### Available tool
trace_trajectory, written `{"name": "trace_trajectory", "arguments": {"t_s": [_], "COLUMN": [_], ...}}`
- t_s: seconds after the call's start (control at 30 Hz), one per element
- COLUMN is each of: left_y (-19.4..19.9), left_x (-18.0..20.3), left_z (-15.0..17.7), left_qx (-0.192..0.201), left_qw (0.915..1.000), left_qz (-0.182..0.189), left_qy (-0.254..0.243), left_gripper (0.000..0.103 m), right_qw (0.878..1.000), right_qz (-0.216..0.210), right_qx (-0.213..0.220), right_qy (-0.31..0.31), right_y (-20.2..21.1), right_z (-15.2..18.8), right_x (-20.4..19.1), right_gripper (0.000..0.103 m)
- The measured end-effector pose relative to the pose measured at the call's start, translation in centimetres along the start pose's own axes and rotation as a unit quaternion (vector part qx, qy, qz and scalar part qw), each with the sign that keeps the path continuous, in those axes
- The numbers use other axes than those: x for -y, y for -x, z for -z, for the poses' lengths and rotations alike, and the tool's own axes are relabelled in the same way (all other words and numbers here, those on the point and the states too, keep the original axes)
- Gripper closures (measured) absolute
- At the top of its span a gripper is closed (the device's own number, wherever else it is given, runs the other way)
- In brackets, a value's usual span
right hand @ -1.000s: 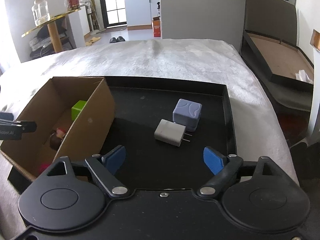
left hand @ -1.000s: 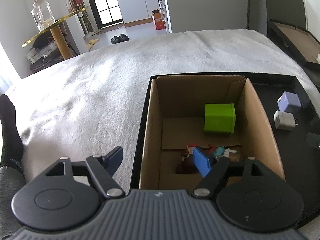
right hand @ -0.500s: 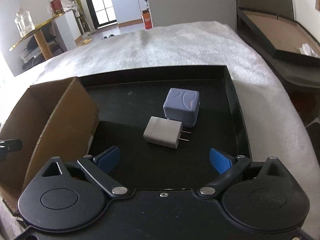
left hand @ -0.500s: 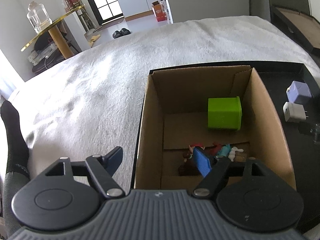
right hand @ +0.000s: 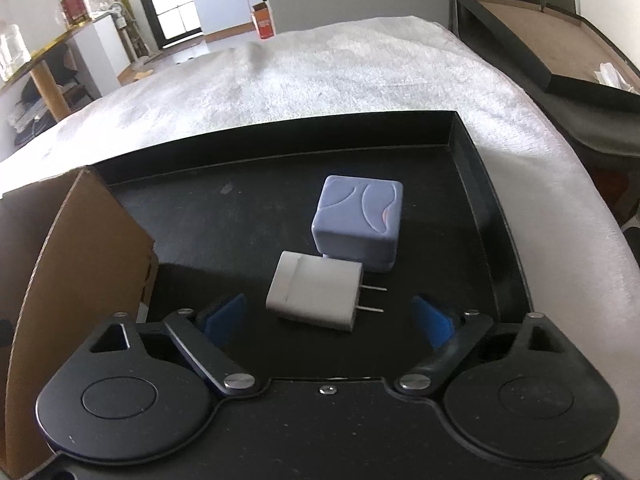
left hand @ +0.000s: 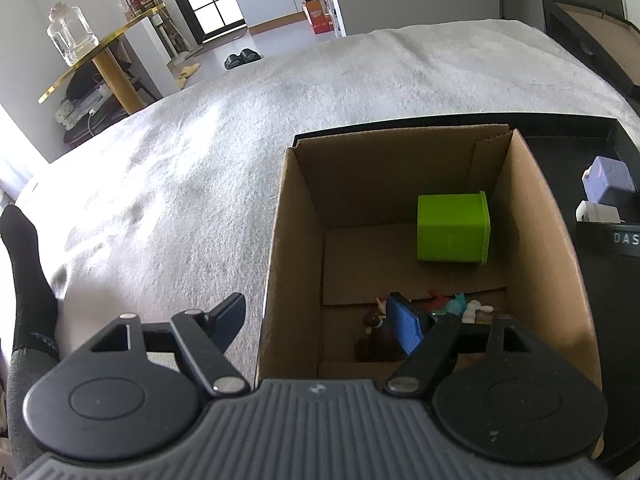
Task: Organize rigid objects
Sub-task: 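Close the right gripper on the white charger plug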
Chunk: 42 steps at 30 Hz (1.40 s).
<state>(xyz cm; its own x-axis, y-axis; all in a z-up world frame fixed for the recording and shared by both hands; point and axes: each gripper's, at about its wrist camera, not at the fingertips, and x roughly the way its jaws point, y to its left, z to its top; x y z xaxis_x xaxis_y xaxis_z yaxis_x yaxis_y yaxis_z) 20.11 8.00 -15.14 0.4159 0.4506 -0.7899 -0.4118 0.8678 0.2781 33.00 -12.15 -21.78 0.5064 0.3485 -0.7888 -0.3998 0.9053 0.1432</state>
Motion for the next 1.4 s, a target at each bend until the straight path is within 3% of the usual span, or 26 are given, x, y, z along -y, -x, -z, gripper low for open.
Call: {"name": "trace_trajectory", "arguments": {"t_s": [0.1, 0.13, 0.9, 1.4], "left_y": [-0.1, -0.1, -0.3, 0.8], "left_x": [0.0, 0.0, -1.0, -2.5], "left_z": [0.0, 0.0, 0.6, 2.0], "left_qx": [-0.001, -0.002, -0.001, 0.036], "left_qw": [1.0000, 1.0000, 0.9997, 0.9979], "left_qz": [-0.003, -0.004, 0.008, 0.031], "left_qy": [0.000, 0.001, 0.025, 0.045], "left_gripper": [0.027, 0.027, 0.027, 0.031], "right_qw": [1.000, 1.000, 0.999, 0.998], "right_qz": [0.010, 0.014, 0.021, 0.020], "right_qx": [-0.004, 0.000, 0.006, 0.036], "right_qy": [-0.006, -0.001, 0.025, 0.052], "right_y": [-0.5, -0.4, 4.2, 7.8], "right_z": [-0.1, -0.1, -0.3, -1.2], "right_x": [-0.3, -0.4, -0.6, -3.1], "right_gripper": [0.028, 0.039, 0.040, 0.040]}}
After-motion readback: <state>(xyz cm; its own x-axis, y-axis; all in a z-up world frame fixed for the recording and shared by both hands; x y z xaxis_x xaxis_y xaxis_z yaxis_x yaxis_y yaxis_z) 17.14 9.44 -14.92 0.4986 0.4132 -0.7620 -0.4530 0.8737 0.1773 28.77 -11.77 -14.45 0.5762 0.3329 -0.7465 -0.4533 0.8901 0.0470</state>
